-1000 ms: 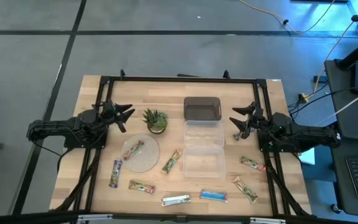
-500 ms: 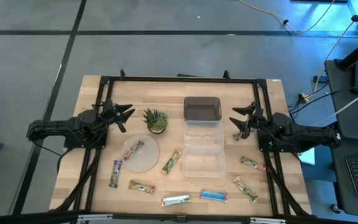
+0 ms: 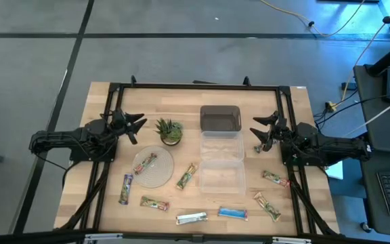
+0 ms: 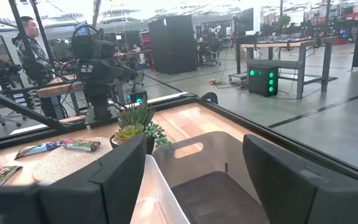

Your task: Pick and place Granola Bars by type

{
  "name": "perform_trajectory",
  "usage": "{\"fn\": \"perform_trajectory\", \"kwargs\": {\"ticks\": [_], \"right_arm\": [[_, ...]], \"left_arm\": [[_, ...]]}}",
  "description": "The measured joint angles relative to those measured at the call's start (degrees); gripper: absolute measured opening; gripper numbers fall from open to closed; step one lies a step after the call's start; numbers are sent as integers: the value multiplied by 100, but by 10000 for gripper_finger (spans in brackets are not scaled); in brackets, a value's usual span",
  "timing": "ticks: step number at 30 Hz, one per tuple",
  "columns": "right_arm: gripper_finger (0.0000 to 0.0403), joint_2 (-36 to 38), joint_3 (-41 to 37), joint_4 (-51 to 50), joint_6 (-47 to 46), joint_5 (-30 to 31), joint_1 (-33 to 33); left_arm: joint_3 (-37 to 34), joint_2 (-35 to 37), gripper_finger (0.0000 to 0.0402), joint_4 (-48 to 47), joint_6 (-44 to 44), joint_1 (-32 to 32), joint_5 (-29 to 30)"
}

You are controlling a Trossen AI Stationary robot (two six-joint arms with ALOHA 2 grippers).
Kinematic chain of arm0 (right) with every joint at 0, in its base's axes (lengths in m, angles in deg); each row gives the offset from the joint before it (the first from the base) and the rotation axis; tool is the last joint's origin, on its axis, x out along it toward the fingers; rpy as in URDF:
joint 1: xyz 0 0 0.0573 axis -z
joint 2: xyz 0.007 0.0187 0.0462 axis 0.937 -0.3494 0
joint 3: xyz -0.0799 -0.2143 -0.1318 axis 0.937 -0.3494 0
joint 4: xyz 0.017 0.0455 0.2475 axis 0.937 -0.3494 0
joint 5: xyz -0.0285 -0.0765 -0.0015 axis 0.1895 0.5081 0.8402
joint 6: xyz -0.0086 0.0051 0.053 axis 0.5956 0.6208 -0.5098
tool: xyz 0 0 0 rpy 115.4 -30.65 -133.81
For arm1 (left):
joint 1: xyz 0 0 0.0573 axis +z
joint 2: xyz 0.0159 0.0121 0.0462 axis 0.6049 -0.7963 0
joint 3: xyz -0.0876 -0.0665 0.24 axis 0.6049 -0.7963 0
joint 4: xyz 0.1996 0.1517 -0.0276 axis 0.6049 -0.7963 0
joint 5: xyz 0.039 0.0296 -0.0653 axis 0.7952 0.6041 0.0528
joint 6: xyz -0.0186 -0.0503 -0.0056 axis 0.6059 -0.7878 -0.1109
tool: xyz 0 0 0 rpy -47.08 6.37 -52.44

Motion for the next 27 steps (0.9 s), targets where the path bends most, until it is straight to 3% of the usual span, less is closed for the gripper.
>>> {"fn": "perform_trajectory", "kwargs": {"ticks": [17, 27], "right_arm": [[272, -2, 0, 13, 723, 90, 0], [272, -2, 0, 12, -1110, 141, -2]], "left_arm": [[0, 1, 139, 0, 1, 1, 2], [0, 1, 139, 1, 1, 1, 2]]}}
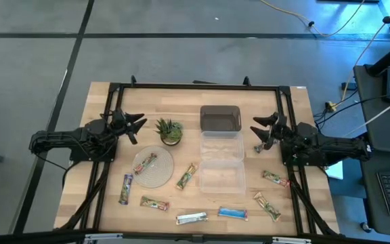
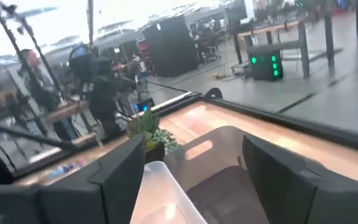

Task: Pick and place Granola Bars by type
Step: Put the blue granola bar into the black bin

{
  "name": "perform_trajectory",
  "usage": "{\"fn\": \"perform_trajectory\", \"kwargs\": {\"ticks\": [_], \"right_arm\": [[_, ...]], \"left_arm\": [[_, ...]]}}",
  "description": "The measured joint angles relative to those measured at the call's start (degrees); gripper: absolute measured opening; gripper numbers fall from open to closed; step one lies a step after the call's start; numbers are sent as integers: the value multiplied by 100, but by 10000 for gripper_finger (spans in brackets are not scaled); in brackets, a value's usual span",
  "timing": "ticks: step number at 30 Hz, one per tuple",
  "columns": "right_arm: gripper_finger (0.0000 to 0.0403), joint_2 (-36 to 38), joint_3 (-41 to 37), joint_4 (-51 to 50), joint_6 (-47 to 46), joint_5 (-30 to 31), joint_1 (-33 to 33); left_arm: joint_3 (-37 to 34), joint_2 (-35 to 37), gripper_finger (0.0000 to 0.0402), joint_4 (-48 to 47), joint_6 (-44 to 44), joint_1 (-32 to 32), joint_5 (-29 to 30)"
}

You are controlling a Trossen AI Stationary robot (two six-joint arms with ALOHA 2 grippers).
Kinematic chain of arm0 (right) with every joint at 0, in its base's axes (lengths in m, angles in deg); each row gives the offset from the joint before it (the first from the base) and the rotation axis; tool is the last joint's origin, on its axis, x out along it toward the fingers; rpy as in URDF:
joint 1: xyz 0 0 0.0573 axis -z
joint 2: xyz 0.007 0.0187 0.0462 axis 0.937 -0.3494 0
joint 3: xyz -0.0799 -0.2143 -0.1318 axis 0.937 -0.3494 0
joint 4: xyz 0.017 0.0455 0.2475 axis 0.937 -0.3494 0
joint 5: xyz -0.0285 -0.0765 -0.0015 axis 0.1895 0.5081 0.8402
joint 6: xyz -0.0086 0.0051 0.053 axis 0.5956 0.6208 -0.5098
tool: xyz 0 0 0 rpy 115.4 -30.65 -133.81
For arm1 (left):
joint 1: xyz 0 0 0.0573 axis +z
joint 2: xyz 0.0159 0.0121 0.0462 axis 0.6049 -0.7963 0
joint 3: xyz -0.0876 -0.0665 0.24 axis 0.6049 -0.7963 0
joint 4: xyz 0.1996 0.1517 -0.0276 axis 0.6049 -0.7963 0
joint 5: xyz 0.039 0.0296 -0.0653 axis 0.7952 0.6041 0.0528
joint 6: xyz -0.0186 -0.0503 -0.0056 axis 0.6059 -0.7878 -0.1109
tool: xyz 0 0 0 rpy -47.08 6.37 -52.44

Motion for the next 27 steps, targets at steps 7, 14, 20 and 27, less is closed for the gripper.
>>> {"fn": "perform_trajectory", "kwargs": {"ticks": [7, 14, 20, 27], "right_arm": [[272, 0, 0, 13, -238, 323, 1], [272, 0, 0, 56, -567, 915, 2], [272, -7, 85, 102, -61, 768, 0], [272, -739, 1341, -1202, 367, 569, 0]], "left_arm": [[0, -1, 139, 153, -2, 0, 24], [2, -2, 139, 1044, 101, 0, 81], [1, -3, 139, 1342, 197, 0, 239], [2, -151, 139, 1354, 195, 0, 435]]}}
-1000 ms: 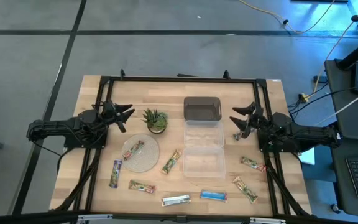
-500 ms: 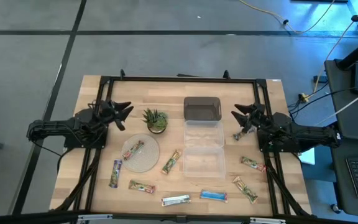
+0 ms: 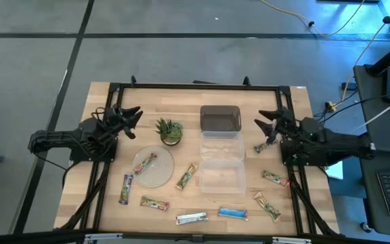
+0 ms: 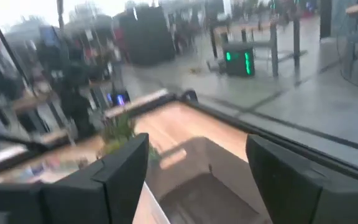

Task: Pick and place Granola Bars by type
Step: Put the blue granola bar into the black bin

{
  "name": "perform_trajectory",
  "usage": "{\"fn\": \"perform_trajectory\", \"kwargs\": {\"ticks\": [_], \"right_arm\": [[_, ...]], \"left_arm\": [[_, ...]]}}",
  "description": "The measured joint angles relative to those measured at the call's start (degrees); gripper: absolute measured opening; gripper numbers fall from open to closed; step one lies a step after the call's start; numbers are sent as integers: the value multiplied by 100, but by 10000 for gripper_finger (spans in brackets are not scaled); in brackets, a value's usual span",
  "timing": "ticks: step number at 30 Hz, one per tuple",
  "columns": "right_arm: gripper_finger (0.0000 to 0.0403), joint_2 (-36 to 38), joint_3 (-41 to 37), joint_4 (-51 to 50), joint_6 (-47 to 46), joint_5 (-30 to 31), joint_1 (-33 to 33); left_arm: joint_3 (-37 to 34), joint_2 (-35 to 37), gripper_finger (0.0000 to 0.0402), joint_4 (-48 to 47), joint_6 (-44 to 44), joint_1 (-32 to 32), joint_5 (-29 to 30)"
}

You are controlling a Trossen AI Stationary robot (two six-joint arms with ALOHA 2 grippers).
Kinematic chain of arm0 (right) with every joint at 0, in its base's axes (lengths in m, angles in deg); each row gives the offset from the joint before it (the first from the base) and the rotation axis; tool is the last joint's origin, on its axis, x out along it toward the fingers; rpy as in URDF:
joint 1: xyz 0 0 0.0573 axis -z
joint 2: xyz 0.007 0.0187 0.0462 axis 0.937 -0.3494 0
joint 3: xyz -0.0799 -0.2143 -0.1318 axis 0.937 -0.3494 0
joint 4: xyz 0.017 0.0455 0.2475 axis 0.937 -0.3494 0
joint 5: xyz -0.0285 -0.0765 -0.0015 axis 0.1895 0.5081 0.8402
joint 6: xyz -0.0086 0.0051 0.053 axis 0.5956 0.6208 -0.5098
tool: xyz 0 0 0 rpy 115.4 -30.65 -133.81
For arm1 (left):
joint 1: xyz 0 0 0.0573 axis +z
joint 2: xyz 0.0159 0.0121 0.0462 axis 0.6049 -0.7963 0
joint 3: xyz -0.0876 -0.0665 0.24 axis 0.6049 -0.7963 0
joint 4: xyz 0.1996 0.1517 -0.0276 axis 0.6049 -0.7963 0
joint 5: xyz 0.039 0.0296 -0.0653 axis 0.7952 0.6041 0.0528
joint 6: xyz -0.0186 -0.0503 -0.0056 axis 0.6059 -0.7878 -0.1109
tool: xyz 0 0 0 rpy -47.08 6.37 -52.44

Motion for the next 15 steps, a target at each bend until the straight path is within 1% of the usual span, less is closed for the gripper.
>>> {"fn": "perform_trajectory", "kwargs": {"ticks": [3, 6, 12, 15], "right_arm": [[272, -824, 886, -1086, -94, 66, 2], [268, -1919, 1900, -2388, -522, 26, 49], [244, -4275, 3793, -5545, -1432, -553, 432], [233, -5194, 4357, -6912, -1516, -713, 563]], "left_arm": [[-2, -128, 139, 0, 0, 0, 145], [0, -269, 139, -1, -53, 0, 179], [-2, -487, 139, -2, -63, -2, 157], [0, -546, 139, 2, -62, 0, 155]]}}
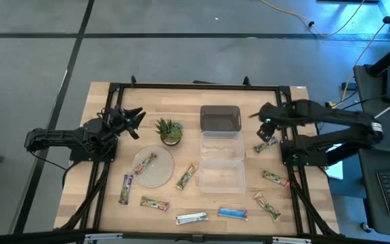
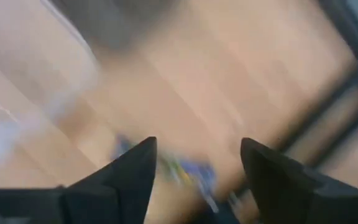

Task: Pick and place Granola Bars by type
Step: Put the blue granola bar into the black bin

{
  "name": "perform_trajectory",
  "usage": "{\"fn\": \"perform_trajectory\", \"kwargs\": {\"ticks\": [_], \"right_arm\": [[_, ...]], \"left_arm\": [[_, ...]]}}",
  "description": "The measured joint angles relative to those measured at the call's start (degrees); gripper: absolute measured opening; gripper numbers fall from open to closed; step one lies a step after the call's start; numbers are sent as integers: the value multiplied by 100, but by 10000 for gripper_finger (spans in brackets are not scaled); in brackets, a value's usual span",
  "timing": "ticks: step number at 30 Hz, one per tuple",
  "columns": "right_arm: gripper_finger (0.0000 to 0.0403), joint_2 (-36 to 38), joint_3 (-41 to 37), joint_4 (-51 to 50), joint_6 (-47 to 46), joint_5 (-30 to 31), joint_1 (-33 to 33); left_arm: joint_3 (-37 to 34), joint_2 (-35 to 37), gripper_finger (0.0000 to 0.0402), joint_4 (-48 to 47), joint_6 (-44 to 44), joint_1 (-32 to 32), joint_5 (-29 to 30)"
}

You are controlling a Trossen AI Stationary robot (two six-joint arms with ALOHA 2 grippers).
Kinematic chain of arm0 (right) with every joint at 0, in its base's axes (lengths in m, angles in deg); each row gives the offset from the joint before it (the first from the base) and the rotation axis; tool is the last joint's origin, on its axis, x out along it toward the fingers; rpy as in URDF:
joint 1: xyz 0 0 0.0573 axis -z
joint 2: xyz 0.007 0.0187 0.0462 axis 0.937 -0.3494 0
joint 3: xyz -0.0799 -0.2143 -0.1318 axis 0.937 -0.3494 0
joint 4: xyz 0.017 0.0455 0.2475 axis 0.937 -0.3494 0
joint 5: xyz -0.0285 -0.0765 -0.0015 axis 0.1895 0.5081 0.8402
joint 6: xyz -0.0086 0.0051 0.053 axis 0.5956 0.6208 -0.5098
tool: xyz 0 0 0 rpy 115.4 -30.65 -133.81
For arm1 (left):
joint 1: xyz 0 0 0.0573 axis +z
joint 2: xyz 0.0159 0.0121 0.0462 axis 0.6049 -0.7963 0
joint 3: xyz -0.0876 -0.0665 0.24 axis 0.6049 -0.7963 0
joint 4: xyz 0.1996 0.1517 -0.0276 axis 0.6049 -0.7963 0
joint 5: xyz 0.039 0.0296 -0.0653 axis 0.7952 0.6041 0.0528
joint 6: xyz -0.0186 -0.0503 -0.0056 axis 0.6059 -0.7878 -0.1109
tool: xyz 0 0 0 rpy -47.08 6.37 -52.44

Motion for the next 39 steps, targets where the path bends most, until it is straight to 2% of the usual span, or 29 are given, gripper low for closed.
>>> {"fn": "perform_trajectory", "kwargs": {"ticks": [3, 7, 11, 17, 23, 27, 34, 39], "right_arm": [[223, -535, 134, -470, 563, -38, 1], [214, -855, -49, -291, 1772, -628, 1], [206, -948, -367, 11, 2455, -1033, 1], [193, -946, -820, 305, 2856, -1054, -3], [185, -948, -1339, 1023, 3511, -1213, -3], [186, -1074, -1372, 1427, 3874, -1214, -3], [179, -1659, -1370, 1408, 4562, -1612, -3], [174, -2234, -1370, 1430, 4834, -1619, -6]], "left_arm": [[-1, -30, 139, -7, 5, -2, 25], [0, -27, 139, -6, 7, -2, 35], [-2, -27, 139, -7, 11, -1, 35], [-1, -27, 139, -41, 23, 0, 37], [-2, -27, 139, -187, 22, -1, 39], [-1, -27, 139, -189, 22, -2, 39], [-2, -27, 139, -290, 20, 0, 37], [-2, -27, 139, -305, 20, -1, 37]]}}
